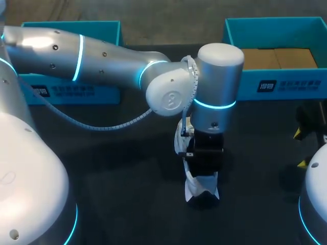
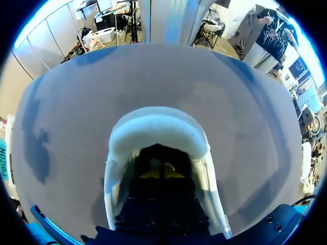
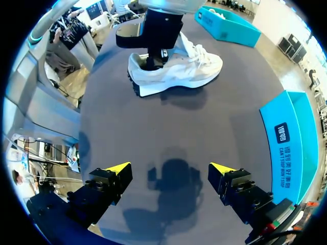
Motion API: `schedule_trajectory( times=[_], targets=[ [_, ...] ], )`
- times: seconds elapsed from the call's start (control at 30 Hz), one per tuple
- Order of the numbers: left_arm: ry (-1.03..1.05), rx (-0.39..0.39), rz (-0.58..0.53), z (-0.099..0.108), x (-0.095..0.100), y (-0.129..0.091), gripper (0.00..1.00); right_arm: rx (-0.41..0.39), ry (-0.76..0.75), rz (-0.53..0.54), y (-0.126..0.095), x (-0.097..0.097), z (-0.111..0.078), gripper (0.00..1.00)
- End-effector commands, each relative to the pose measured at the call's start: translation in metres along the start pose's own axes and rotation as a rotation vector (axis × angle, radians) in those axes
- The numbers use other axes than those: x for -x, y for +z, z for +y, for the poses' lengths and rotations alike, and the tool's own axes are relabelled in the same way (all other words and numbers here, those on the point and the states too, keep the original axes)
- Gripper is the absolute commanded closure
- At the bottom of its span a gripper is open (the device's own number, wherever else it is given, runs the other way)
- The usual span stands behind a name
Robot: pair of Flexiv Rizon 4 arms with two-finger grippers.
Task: Take the shoe out of the shoebox, open the shoe tongue, remove and reinsert the insole, then place the shoe into the shoebox
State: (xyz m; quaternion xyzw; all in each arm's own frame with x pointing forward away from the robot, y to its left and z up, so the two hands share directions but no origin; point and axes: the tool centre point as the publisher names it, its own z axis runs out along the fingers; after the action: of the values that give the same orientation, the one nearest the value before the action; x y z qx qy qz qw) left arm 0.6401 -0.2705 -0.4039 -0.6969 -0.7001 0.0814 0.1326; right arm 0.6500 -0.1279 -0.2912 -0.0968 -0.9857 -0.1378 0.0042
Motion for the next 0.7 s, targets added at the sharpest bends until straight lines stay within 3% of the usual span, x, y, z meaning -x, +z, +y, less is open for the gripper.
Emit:
schedule_trajectory(
  times=[0.03,0.13,0.43,0.7],
  targets=[
    [-0.011,0.008,0.020,0.006,0.005,0.013,1.00,0.000,-0.001,-0.003,0.000,-0.002,0.000,0.00],
    [-0.018,0.013,0.024,0.007,0.004,0.013,1.00,0.000,-0.001,-0.003,0.000,-0.002,0.000,0.00],
    [-0.002,0.038,-0.046,-0.001,-0.005,-0.027,1.00,0.000,-0.001,-0.003,0.000,-0.002,0.000,0.00],
    [-0.018,0.118,-0.082,0.006,-0.009,-0.047,1.00,0.000,-0.001,-0.003,0.000,-0.002,0.000,0.00]
  ],
)
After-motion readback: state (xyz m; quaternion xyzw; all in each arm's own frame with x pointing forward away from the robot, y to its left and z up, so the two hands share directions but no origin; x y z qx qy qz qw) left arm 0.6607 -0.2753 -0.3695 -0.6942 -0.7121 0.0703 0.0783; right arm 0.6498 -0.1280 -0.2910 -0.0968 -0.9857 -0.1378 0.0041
